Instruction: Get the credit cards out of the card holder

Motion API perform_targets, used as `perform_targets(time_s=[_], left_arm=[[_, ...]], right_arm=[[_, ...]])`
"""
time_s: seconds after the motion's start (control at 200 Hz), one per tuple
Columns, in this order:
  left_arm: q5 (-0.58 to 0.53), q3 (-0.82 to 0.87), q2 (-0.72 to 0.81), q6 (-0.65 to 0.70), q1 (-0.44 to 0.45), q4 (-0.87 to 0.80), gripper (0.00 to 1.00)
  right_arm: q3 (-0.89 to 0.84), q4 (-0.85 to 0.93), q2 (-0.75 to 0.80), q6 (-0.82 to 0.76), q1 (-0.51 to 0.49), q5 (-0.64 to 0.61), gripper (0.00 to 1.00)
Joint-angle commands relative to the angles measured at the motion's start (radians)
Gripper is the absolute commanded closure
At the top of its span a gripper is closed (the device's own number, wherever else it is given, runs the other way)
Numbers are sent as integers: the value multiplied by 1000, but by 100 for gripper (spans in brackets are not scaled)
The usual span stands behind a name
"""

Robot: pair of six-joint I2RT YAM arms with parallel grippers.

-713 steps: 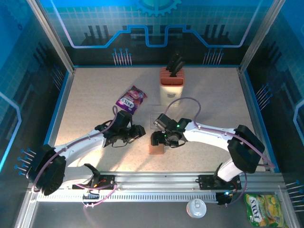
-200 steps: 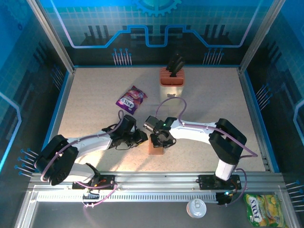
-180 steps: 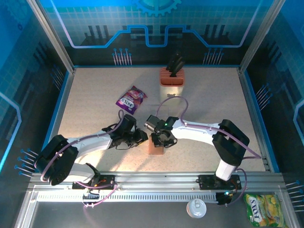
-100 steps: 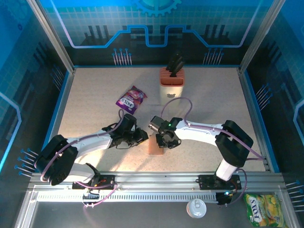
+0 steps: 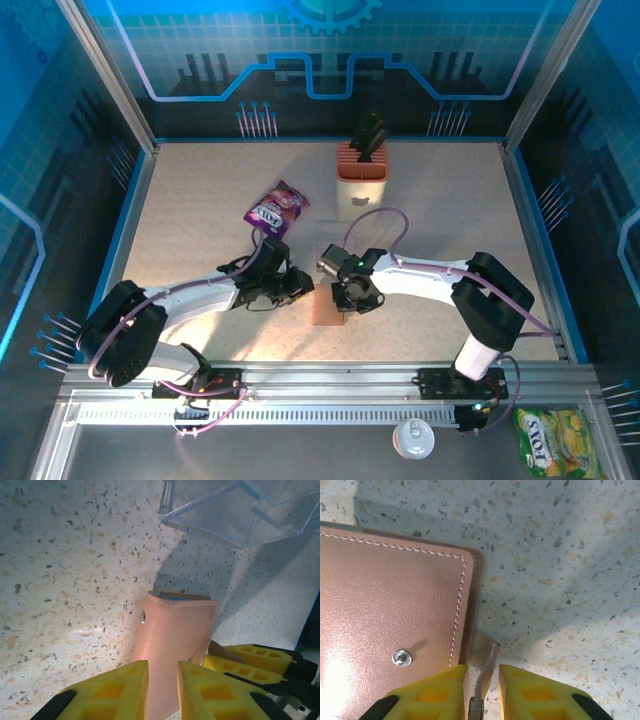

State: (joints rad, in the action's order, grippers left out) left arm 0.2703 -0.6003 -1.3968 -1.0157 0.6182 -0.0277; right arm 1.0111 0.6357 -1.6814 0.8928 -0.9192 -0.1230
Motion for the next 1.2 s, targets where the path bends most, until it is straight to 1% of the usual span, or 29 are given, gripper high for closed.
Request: perform_targets(time_s=[0.0, 0.52, 0.65, 0.935, 1.196], left_arm=[[19, -32, -20, 6, 8, -13, 77], [32, -29, -45, 2, 13, 12, 77], [32, -26, -58, 1, 18, 19, 77], [28, -16, -65, -10, 34, 32, 80], [20, -18, -67, -20, 56, 31, 83]], right_arm=[[-16, 0, 4, -1, 17, 6, 76], [-62, -103, -23, -7, 40, 72, 81], [-75, -114, -17, -4, 43, 76, 84], [-79, -95, 63, -21, 45, 57, 91], [-56, -51, 120, -44, 45, 48, 91]])
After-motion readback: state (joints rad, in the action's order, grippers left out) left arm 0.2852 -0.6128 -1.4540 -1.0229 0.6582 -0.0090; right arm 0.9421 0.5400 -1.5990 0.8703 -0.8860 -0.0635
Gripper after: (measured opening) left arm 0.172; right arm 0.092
